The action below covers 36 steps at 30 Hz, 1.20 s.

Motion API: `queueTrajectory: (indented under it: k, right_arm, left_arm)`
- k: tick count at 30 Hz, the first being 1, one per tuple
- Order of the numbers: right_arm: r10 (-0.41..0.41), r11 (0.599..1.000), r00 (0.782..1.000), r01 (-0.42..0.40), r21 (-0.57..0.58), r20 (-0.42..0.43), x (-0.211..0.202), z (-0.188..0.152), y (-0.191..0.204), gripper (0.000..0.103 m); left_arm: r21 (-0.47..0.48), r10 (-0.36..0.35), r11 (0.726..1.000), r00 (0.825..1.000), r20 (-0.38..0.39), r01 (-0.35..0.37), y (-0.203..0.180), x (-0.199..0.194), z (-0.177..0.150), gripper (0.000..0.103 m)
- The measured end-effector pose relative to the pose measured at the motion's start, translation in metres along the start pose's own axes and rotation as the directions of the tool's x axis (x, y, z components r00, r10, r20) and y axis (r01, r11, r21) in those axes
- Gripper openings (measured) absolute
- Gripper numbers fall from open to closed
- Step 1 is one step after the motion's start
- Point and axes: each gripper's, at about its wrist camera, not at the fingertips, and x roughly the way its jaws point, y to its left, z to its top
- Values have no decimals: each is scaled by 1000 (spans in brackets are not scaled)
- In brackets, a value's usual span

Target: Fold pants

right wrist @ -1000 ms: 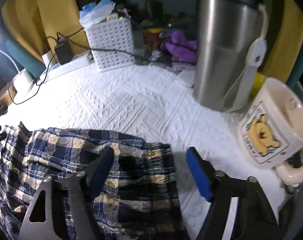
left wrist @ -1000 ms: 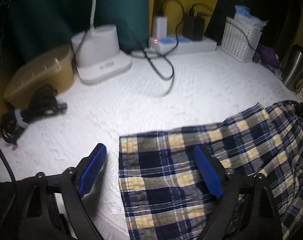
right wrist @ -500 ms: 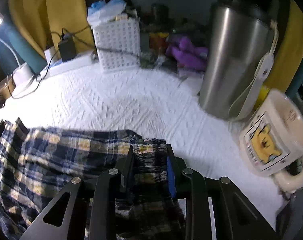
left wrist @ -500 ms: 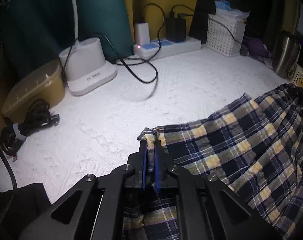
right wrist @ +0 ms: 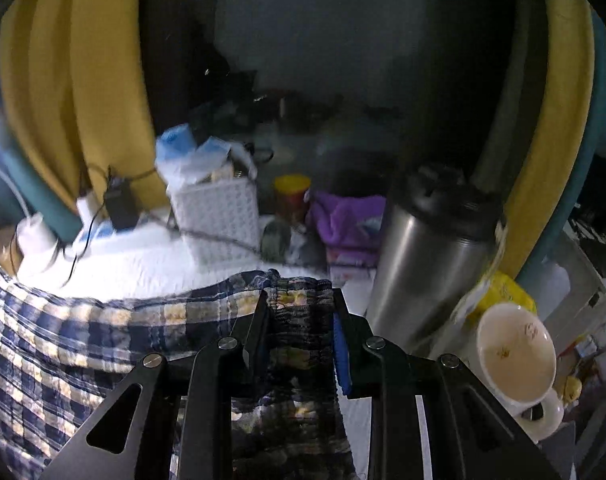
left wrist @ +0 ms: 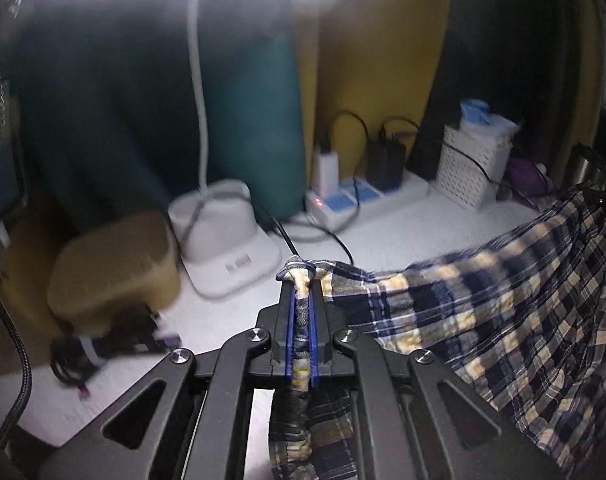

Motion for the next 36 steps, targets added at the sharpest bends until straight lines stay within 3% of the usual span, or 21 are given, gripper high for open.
queueTrajectory:
  k: [7,12,15,20,22,23,25,31,33,36]
  right_arm:
    - [-12,1000,995,13,6,-102,51,-17,3,27]
    - [-23,1000,984,23,-2,-177,78,-34,2,27]
    - [-26,1000,980,25,-8,-196,83,-38,1,27]
    - [-35,999,976,28,-32,-215,86,-39,6,39]
    - [-13,1000,975,8,-22,-221,86,-37,3,73]
    - [-5,1000,977,0,-20,-213,83,-37,3,78]
    - [-1,1000,979,-5,-28,-202,74,-38,3,81]
    - [-2,999,985,-6,-47,-174,42,-42,-4,81]
    - [-1,999,987,-6,-45,-162,28,-46,-8,81]
    - [2,999,990,-8,-42,-144,13,-51,-14,81]
  left_arm:
    - [27,15,1000,998,-61,-14,0,37,-11,4]
    - [36,77,997,987,-143,-73,2,67,-33,5]
    - [11,71,997,979,-193,-70,9,73,-37,8]
    - [7,78,997,979,-188,-78,10,59,-36,10]
    - [-2,87,996,978,-188,-88,13,52,-37,16]
    - [-10,95,995,977,-190,-98,16,49,-36,19]
    - [-20,113,993,977,-180,-118,21,39,-39,42]
    - [-29,145,988,977,-154,-151,27,5,-40,46]
    - [-41,125,990,981,-150,-132,24,-7,-42,47]
    - [-50,82,995,986,-147,-90,14,-23,-50,59]
